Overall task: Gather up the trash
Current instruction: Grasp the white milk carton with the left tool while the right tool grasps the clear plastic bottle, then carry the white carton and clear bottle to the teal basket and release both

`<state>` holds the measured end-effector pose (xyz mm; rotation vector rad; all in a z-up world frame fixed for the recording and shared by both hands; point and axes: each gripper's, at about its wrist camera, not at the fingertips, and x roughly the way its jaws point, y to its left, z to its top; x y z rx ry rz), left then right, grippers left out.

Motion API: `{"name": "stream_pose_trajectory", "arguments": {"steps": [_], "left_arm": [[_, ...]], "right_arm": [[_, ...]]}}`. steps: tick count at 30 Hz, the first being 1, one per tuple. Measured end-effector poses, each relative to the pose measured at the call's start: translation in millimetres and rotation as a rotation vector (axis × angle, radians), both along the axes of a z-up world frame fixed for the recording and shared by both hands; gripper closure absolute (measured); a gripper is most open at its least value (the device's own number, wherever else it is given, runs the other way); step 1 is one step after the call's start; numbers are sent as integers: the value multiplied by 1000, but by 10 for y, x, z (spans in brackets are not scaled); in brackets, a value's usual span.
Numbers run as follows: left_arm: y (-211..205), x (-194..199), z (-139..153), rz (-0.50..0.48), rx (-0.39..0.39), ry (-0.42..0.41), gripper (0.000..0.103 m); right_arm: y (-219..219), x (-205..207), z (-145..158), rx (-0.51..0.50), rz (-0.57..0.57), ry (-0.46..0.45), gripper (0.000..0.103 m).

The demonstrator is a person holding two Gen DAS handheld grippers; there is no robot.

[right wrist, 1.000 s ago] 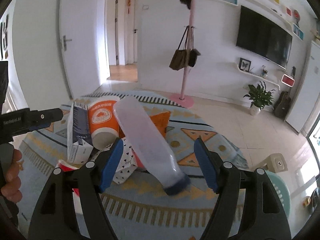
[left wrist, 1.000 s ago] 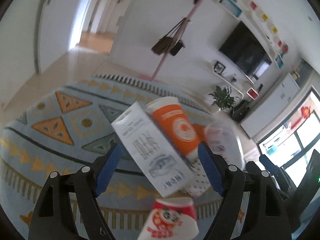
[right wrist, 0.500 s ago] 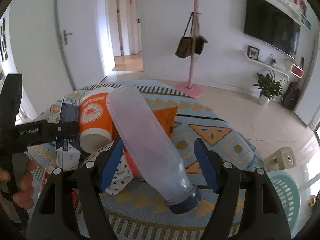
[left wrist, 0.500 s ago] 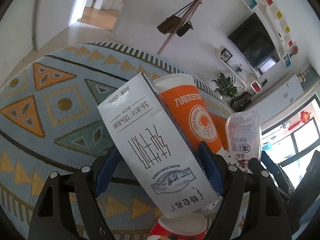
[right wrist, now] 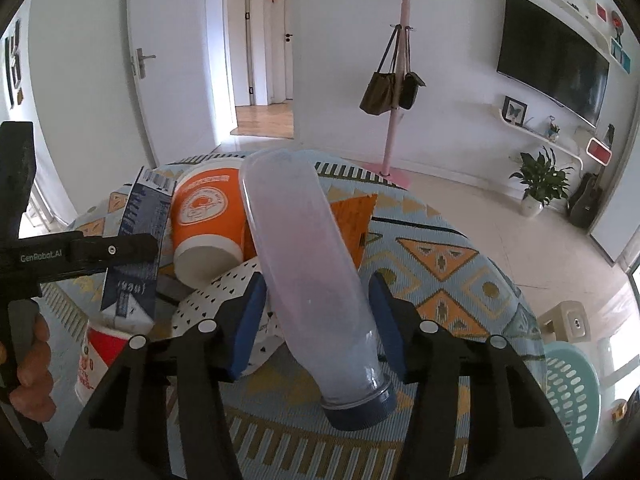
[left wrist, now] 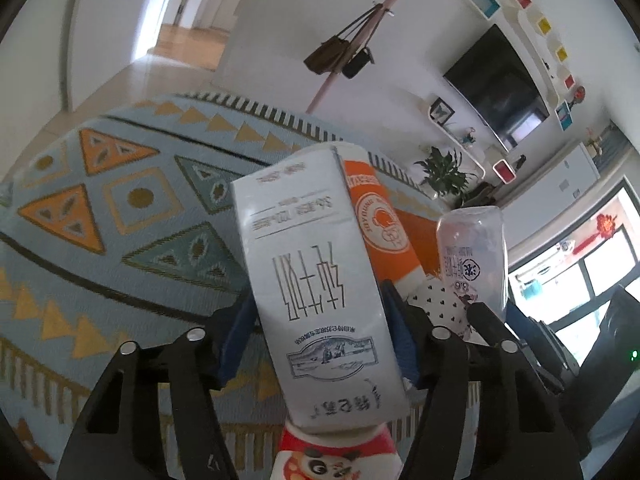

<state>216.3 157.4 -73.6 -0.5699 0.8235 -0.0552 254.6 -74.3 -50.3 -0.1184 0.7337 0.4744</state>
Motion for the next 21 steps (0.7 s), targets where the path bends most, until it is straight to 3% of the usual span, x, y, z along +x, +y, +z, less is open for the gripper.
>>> {"name": "stream_pose_trajectory", "arguments": {"steps": [4,9,21], "left_arm": [[8,-149,150,6,19,-47,45],[-37,-312,414,0,62,-124,45],[-659,-442,1034,-122,102,-295,45]], "right_arm": [[-74,-79,50,66,4,25,54],[-221,-222,217,126,-28,-9,54],[-904,-558,822,201,-178,-179,54]]}}
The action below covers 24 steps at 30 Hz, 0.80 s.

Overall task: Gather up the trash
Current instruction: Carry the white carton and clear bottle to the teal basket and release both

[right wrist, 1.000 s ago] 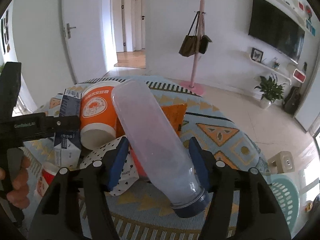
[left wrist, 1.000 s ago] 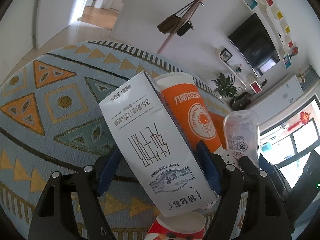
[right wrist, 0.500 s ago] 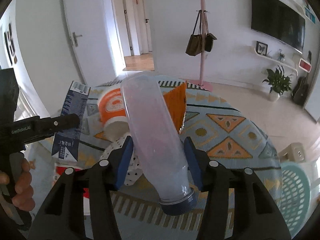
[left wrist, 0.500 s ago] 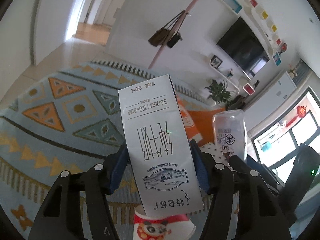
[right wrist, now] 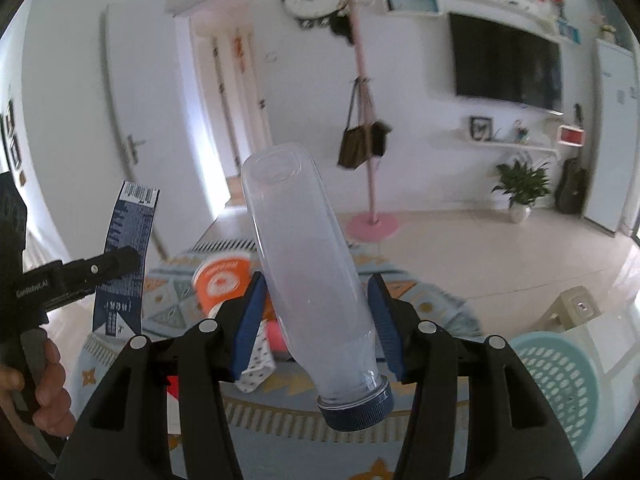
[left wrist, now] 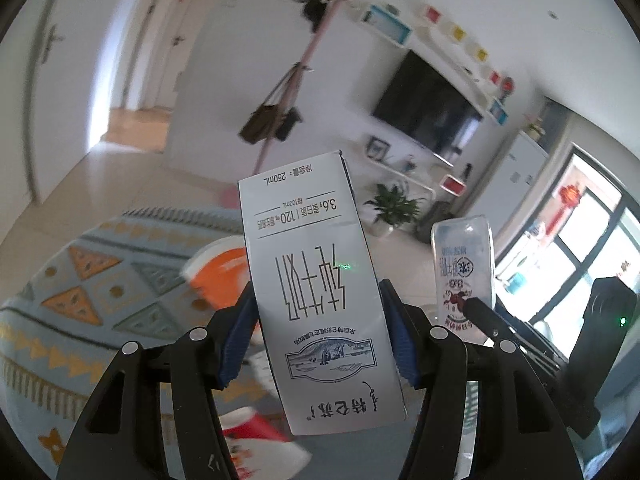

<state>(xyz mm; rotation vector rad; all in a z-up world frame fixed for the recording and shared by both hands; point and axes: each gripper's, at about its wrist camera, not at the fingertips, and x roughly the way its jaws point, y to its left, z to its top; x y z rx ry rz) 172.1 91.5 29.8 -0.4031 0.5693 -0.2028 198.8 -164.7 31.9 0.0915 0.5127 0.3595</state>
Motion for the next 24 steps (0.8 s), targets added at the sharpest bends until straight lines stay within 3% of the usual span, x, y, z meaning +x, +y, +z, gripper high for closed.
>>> {"name": "stream_pose_trajectory", "arguments": {"steps": [7,11,18,24], "left_arm": [[-681,141,219,-122,49,-57,45],[-1142,271,193,-196,78,-57,45],[-1973,582,-94,-325,112,-7,45],[-2574,793,-510,-434,155,85,45]], "right_arm": [[-604,-114,132,-3,-151,-49,54],[-1036,-129,9,6,-249,-20,54],[-1790,-84,-504,60,-423,119,54],[-2302,47,-1095,117,-553,313,54]]}}
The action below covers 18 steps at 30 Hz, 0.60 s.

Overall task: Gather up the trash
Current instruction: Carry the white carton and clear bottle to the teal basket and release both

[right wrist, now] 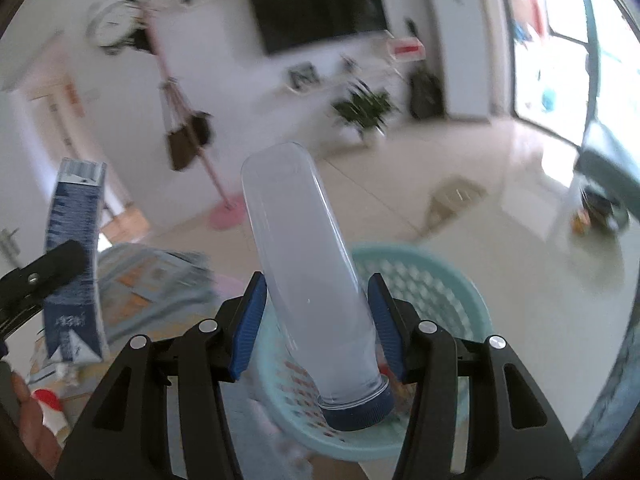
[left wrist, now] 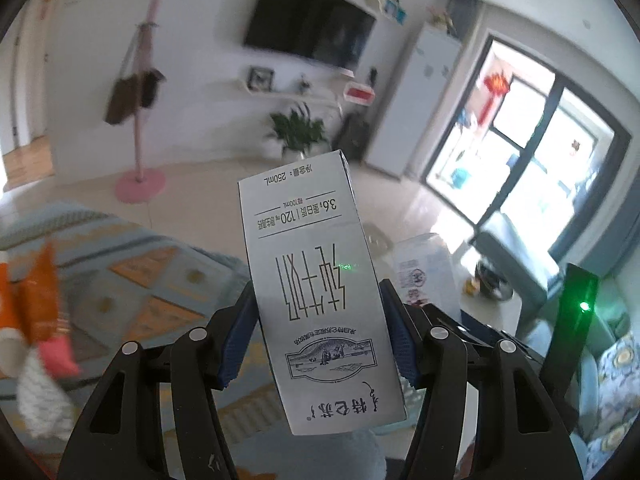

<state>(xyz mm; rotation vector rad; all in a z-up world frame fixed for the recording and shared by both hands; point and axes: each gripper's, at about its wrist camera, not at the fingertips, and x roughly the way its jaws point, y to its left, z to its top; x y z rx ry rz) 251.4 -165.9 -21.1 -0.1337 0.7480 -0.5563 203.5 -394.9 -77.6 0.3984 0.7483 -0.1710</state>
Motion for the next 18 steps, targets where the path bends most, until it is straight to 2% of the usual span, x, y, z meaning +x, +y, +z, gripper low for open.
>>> {"name": "stream_pose_trajectory", "arguments": {"steps": [3,8,11,14,18], "left_arm": [[-243,81,-217,-48,41,47,45],[-484,148,-484,-100,112,92,44],[-575,149,-549,-113,133,99,42],[-631,122,-545,-112,130,95,33],[-587,85,-535,-108,120,88,32]], "right_arm": [[-139,34,-250,23,-38,71,54],[-308,26,-505,58,-70,141,53],[-346,-9,-517,65,-87,140,53],[-370,-47,-497,61,-95,131,53],[-418,-105,-473,69,-101,123,53]]}}
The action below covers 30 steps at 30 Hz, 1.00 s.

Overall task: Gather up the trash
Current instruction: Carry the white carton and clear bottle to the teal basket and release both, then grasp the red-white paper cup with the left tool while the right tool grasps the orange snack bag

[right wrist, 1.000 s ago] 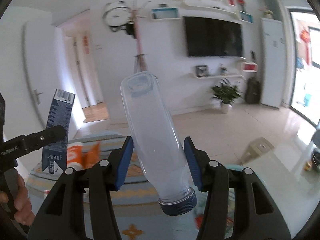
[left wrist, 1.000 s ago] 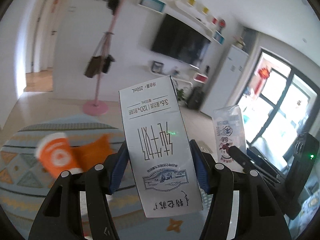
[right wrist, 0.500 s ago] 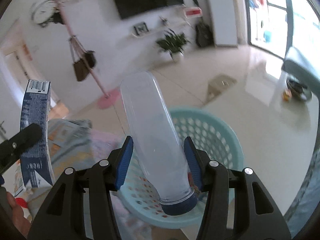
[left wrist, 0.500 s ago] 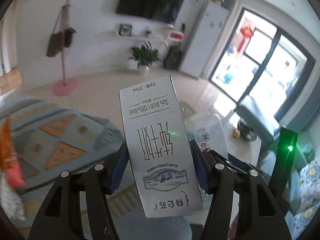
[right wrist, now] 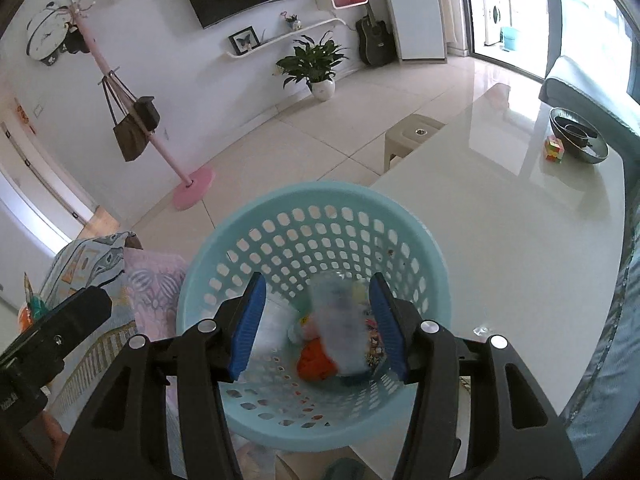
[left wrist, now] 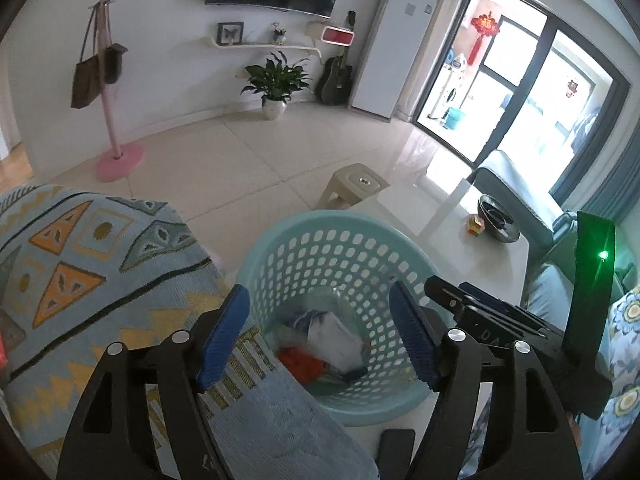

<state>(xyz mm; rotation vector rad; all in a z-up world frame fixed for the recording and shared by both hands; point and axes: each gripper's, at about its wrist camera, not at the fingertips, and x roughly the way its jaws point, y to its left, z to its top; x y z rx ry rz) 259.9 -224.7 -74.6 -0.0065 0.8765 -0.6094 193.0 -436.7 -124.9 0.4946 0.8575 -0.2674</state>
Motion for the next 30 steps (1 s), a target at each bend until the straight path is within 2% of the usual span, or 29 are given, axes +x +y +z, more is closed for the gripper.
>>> {"name": "stream_pose_trajectory", "arguments": {"steps": [8,17,23,30], "left_arm": [[157,-170,42,32,-21,-1,32],[536,-422,319,88,-54,-71,32],[917,-680,531,156,-68,-129,32],[1528,-858,631,270,-115,-130,32]], "right_arm": [[144,-70,166,-17,39,-33,53],[456,-158,496,-47,107,-107,53],[771,-184,728,-58,193,-173,53],[1354,-169,981,-101,336,-241,53]]}}
